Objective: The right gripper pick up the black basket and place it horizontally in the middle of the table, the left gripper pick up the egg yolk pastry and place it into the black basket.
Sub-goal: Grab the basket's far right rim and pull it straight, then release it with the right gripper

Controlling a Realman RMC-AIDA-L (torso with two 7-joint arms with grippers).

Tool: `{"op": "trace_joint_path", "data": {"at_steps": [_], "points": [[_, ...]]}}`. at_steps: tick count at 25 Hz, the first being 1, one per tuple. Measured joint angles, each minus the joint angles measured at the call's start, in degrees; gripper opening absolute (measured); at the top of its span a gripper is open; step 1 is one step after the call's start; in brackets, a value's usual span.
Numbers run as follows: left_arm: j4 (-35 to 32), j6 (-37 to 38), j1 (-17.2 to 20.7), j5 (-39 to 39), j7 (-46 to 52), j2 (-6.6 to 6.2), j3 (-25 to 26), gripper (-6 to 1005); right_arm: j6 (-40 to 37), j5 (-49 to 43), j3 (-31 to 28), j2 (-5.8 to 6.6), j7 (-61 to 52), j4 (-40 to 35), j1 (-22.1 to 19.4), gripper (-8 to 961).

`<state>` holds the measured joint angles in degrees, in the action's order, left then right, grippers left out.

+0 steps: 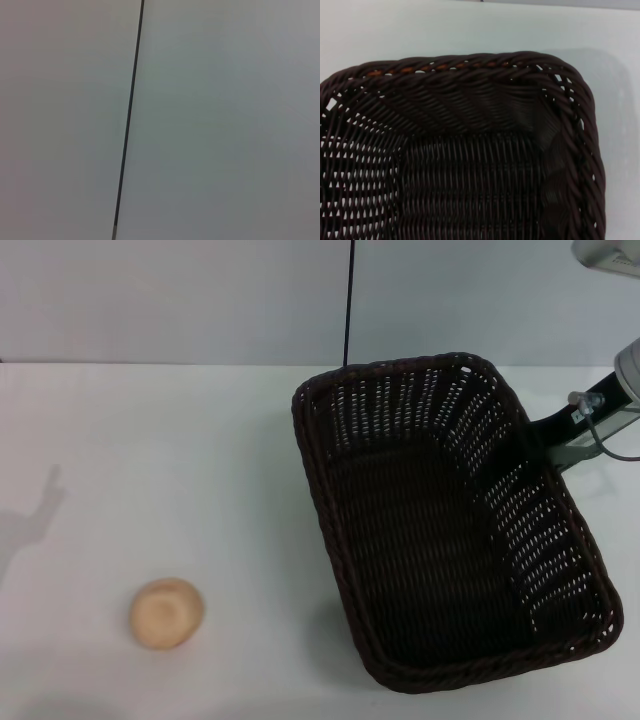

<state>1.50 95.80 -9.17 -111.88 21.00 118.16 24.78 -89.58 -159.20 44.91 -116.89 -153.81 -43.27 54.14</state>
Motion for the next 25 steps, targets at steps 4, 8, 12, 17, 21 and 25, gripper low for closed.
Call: {"op": "trace_joint_path", "data": {"at_steps": [4, 8, 12, 17, 21, 25], "points": [[0.0, 0.0, 0.5, 0.0, 0.0, 0.04, 0.0, 860, 0.1, 0.0, 0.4, -0.31, 0.2, -1.5, -0.6, 667], [0.0, 0.0, 0.7, 0.0, 0.0, 0.06, 0.0, 860, 0.3, 0.0, 0.8, -0.41, 0.7, -3.2, -1.1, 561], [0.0, 0.9, 1.1, 0.0, 0.1, -0.05, 0.1, 859, 0.8, 0.0, 0.8, -0.51, 3.5, -4.0, -1.0, 379], [0.1, 1.4, 1.2, 0.0, 0.1, 0.00, 0.2, 859, 1.1, 1.5, 1.7, -0.58, 10.1, -5.4, -0.6, 183], [0.3, 1.8, 1.2, 0.1, 0.1, 0.00, 0.2, 859, 0.9, 7.2, 1.9, -0.12, 20.0, -5.5, -0.5, 163], [0.4, 2.1, 1.2, 0.0, 0.1, 0.03, 0.2, 859, -0.3, 8.6, 2.1, 0.46, 32.4, -5.7, 1.0, 163]]}}
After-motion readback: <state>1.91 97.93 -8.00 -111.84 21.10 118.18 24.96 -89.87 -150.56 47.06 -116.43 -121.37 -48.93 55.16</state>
